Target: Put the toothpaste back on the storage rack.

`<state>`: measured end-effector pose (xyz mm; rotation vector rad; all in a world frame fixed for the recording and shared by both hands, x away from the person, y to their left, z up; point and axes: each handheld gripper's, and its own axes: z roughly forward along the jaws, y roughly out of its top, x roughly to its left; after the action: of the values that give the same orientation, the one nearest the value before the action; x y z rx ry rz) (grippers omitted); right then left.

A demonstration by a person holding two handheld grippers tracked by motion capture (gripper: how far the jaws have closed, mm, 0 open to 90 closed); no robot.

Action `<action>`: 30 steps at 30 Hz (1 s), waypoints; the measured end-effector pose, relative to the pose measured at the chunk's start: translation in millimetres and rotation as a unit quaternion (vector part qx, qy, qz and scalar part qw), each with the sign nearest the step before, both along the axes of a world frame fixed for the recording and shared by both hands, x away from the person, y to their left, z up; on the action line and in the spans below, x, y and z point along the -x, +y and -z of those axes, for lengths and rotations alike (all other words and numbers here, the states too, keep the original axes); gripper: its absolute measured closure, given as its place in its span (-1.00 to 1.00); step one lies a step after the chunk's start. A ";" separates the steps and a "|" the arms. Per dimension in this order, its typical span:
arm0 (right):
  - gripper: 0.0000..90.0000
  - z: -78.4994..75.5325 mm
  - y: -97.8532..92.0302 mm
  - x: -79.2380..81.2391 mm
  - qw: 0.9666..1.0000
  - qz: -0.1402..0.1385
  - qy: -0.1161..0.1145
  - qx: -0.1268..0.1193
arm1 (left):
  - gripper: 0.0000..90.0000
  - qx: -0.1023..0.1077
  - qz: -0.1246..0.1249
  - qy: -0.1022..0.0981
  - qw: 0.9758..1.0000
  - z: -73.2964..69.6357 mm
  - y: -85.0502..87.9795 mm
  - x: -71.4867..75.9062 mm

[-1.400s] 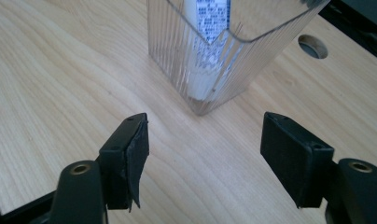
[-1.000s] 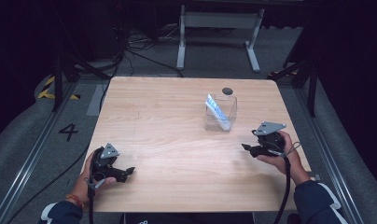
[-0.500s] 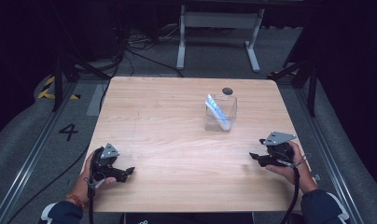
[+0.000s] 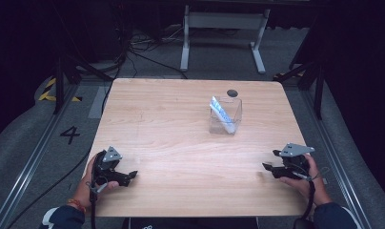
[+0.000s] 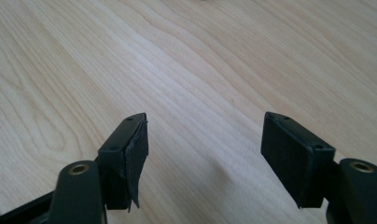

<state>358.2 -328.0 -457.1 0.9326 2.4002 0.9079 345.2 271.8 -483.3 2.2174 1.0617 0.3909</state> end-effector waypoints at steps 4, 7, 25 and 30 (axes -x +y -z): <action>-0.27 5.8 -10.9 6.9 1.000 0.011 0.006 -0.018 | -0.99 0.000 0.000 0.000 1.000 0.1 0.0 0.0; -0.27 9.5 -17.4 10.9 0.999 0.020 0.010 -0.024 | -0.99 -0.005 0.004 -0.007 1.000 -0.2 0.6 -1.0; -0.33 28.9 -38.3 17.5 0.995 0.057 0.019 -0.078 | -0.99 0.000 0.000 0.000 1.000 0.1 0.4 0.4; -0.33 28.9 -38.3 17.5 0.995 0.057 0.019 -0.078 | -0.99 -0.001 -0.003 0.000 1.000 -0.2 0.2 0.8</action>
<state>340.7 -366.3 -486.0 1.1420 2.3057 1.0538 344.4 272.0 -483.1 2.2169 1.0681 0.3952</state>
